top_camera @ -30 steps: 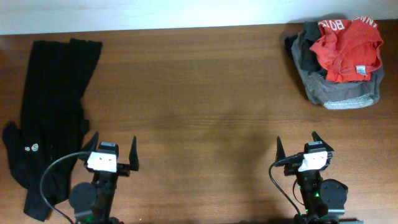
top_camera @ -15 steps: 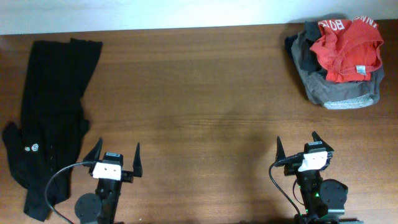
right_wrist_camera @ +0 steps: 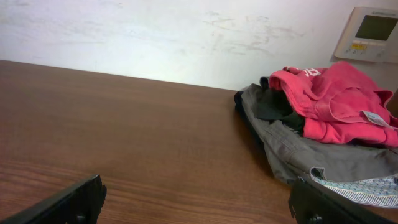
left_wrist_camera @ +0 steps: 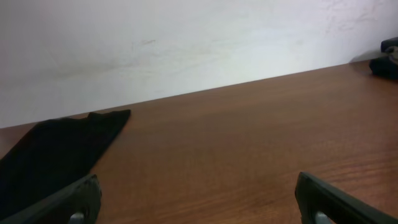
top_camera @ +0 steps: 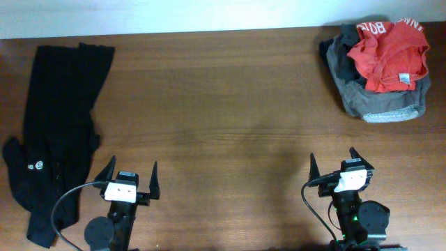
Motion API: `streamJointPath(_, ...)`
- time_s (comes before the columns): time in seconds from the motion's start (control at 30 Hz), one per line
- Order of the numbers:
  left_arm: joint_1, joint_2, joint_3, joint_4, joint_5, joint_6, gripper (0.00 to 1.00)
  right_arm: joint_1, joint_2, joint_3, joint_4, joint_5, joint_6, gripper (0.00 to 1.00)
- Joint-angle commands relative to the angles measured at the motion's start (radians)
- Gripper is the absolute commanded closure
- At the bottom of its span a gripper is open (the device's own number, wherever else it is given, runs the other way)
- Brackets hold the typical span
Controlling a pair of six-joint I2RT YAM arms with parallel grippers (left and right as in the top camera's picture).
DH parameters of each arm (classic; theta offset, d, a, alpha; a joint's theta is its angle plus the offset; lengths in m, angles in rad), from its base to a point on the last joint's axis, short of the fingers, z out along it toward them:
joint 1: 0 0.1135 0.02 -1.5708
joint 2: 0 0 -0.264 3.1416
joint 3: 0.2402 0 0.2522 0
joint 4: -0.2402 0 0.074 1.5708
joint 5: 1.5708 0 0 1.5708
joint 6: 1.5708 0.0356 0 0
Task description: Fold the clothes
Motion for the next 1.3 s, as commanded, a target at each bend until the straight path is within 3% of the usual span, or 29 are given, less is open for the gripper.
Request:
streamJointPath(0.0, -0.005, 0.032, -0.006, -0.004, 0.004, 0.009, 0.01, 0.01, -0.011, -0.008, 0.0, -0.01, 0.0, 0.01)
streamJointPath(1.27, -0.005, 0.051, -0.006, -0.002, 0.004, 0.009, 0.01, 0.01, -0.011, -0.008, 0.0, -0.009, 0.0, 0.01)
